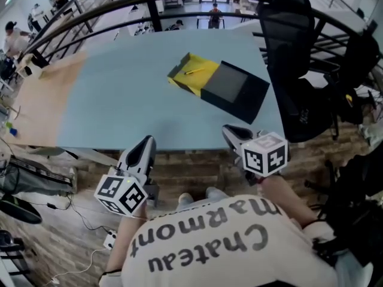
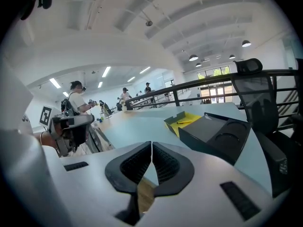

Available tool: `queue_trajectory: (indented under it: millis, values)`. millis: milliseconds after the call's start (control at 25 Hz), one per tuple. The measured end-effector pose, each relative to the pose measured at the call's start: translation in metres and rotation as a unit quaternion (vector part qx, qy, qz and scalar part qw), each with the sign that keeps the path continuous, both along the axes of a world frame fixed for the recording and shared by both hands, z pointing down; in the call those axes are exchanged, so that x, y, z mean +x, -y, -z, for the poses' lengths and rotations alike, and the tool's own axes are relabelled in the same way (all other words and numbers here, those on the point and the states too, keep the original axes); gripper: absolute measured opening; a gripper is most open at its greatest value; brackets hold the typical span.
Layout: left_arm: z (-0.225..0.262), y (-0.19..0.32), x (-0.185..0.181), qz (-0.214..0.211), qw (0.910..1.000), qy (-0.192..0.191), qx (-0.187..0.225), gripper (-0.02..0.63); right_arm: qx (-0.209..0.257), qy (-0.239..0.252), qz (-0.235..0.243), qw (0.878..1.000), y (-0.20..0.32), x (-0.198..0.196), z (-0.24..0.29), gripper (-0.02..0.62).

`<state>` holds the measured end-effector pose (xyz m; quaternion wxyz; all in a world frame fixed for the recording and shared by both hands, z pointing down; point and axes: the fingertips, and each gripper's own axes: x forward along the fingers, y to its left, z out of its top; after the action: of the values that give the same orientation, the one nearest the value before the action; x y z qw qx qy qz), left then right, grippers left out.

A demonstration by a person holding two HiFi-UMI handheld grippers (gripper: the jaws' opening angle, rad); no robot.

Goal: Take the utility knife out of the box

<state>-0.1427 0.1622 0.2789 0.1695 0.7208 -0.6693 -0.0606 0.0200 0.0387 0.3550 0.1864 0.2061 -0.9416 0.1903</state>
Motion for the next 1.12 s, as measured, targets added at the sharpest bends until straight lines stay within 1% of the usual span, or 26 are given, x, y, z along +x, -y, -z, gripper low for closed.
queue_trajectory:
  millis: [240, 680, 880, 960, 1040, 1120]
  values:
    - [0.003, 0.01, -0.023, -0.018, 0.9998, -0.001, 0.006, 0.003, -0.004, 0.013, -0.026, 1.0, 0.009, -0.018, 0.006, 0.037]
    - [0.006, 0.028, -0.066, -0.053, 0.9983, -0.007, 0.021, 0.003, 0.008, 0.012, -0.057, 0.998, 0.016, -0.055, 0.008, 0.037]
    - [0.001, 0.03, -0.081, -0.068, 0.9974, -0.012, 0.022, 0.003, 0.005, 0.007, -0.067, 0.998, 0.01, -0.07, -0.001, 0.037]
    - [-0.005, 0.029, -0.085, -0.07, 0.9972, -0.019, 0.019, 0.003, -0.005, 0.011, -0.07, 0.997, 0.007, -0.073, -0.005, 0.037]
    - [-0.01, 0.027, -0.088, -0.072, 0.9969, -0.029, 0.016, 0.003, -0.032, 0.031, -0.078, 0.996, 0.006, -0.075, -0.008, 0.037]
    - [-0.013, 0.023, -0.09, -0.072, 0.9968, -0.031, 0.012, 0.003, -0.06, 0.051, -0.092, 0.993, 0.006, -0.074, -0.01, 0.037]
